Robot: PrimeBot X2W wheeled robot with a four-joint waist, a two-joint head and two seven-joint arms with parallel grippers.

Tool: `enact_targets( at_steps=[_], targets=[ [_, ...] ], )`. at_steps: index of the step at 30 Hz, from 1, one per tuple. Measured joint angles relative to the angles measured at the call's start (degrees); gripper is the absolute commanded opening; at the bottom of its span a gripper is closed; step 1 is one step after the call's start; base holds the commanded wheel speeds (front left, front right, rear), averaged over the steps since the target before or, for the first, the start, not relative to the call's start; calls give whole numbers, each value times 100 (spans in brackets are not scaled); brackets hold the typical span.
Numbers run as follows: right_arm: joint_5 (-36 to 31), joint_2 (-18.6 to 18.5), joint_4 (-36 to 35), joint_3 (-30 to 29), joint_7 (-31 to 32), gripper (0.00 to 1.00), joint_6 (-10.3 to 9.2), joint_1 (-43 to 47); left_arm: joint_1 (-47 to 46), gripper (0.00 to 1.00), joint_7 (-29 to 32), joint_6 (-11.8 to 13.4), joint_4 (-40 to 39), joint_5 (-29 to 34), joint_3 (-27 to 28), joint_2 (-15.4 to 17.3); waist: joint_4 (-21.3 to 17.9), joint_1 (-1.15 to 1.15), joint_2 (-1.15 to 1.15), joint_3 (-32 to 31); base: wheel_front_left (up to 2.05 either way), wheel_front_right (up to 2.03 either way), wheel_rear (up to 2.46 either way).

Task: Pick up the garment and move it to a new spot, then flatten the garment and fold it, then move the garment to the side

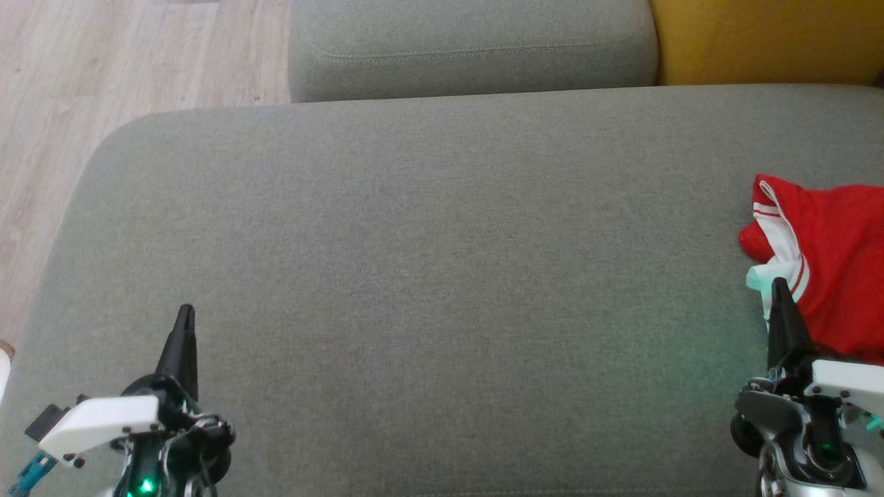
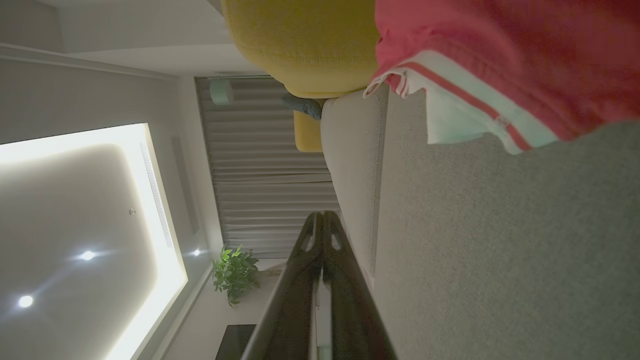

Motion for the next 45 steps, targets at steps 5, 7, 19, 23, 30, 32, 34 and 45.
enact_targets(
  at_steps=[5,7,19,23,30,32,34,45],
  targets=[
    [0,0,0,0,0,0,0,0,0,0,0,0,0,0,0,0,0,0,0,0,0,0,0],
    [0,0,0,0,0,0,0,0,0,0,0,0,0,0,0,0,0,0,0,0,0,0,0],
    [0,0,-1,0,0,0,0,0,0,0,0,0,0,0,0,0,0,0,0,0,0,0,0],
    [0,0,-1,0,0,0,0,0,-1,0,0,0,0,0,0,0,0,0,0,0,0,0,0],
    [0,0,-1,0,0,0,0,0,-1,0,0,0,-1,0,0,0,0,0,0,0,0,0,0],
    [0,0,-1,0,0,0,0,0,-1,0,0,0,-1,0,0,0,0,0,0,0,0,0,0],
    [0,0,-1,0,0,0,0,0,-1,0,0,0,-1,0,0,0,0,0,0,0,0,0,0],
    [0,0,-1,0,0,0,0,0,-1,0,0,0,-1,0,0,0,0,0,0,0,0,0,0]
  ],
)
